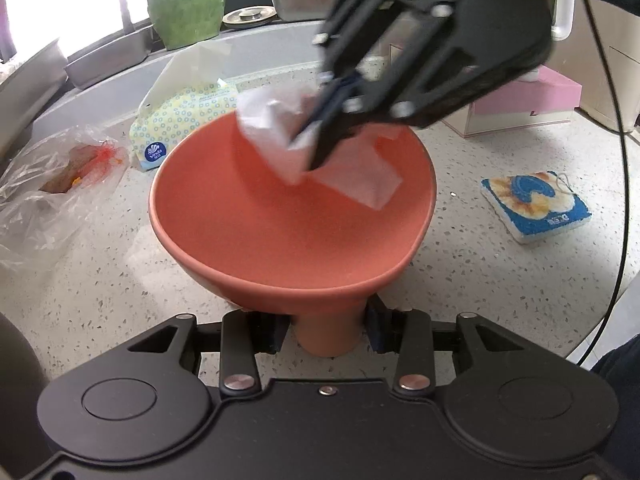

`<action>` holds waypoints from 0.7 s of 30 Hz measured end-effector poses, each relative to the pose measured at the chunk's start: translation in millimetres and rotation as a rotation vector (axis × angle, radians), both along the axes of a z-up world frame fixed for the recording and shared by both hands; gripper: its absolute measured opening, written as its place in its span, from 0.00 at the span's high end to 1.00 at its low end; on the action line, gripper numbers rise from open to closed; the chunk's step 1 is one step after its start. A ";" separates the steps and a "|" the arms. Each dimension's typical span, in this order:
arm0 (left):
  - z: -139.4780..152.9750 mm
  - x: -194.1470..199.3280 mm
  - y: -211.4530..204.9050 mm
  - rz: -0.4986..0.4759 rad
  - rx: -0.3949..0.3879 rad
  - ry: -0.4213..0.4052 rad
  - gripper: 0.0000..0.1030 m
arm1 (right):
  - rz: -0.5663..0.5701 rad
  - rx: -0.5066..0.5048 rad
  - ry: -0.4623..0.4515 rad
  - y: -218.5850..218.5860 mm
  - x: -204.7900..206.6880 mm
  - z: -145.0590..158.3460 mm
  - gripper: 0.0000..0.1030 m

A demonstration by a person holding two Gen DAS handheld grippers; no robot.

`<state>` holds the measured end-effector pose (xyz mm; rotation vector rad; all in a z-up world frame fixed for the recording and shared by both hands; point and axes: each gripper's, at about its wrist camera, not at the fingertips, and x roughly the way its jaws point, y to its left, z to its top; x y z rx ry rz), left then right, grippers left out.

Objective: Clean bowl
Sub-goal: 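Wipe the bowl's inner surface with the tissue in the right gripper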

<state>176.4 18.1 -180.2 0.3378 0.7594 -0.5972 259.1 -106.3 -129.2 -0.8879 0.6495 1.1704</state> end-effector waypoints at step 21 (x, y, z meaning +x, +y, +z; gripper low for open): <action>-2.8 -0.6 -3.0 -0.001 0.016 -0.003 0.62 | 0.016 0.112 0.041 45.8 -25.7 -8.3 0.97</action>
